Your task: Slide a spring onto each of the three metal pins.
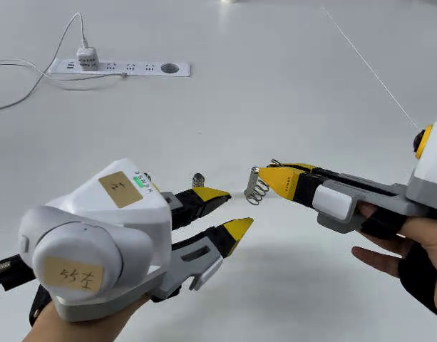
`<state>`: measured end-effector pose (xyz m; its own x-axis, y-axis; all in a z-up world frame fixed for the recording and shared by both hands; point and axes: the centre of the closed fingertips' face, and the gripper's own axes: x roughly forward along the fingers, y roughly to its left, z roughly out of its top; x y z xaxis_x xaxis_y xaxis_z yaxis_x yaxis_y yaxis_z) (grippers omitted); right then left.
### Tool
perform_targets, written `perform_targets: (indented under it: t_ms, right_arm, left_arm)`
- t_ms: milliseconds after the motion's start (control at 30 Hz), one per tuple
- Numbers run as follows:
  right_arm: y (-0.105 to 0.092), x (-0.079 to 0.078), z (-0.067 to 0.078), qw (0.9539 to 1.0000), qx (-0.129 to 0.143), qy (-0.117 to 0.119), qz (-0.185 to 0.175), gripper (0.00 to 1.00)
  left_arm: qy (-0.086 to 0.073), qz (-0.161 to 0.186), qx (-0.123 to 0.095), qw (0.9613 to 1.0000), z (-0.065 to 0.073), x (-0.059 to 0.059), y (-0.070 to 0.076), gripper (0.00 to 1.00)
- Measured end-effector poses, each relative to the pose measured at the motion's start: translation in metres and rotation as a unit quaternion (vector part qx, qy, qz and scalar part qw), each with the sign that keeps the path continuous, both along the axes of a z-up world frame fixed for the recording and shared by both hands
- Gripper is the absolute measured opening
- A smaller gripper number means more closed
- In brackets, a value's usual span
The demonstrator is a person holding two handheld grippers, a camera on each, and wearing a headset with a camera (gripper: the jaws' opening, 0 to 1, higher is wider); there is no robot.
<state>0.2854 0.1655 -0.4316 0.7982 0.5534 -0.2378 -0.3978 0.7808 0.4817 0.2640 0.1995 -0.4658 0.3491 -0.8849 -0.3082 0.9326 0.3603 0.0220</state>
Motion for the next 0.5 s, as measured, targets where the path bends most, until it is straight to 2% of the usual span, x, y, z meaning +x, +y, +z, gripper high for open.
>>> perform_targets:
  t_ms: [200, 367, 500]
  right_arm:
    - [-0.007, 0.006, 0.000, 0.9997, -0.020, -0.008, -0.010, 0.11]
    - [-0.012, 0.012, 0.000, 0.9989, -0.042, -0.017, -0.016, 0.11]
    - [-0.014, 0.016, -0.001, 0.9981, -0.055, -0.020, -0.017, 0.11]
  left_arm:
    - [-0.002, 0.010, 0.018, 0.9998, -0.005, 0.002, 0.011, 0.25]
    - [0.008, 0.027, 0.023, 0.9993, -0.008, 0.005, 0.021, 0.30]
    - [0.008, 0.036, 0.027, 0.9989, -0.009, 0.009, 0.027, 0.32]
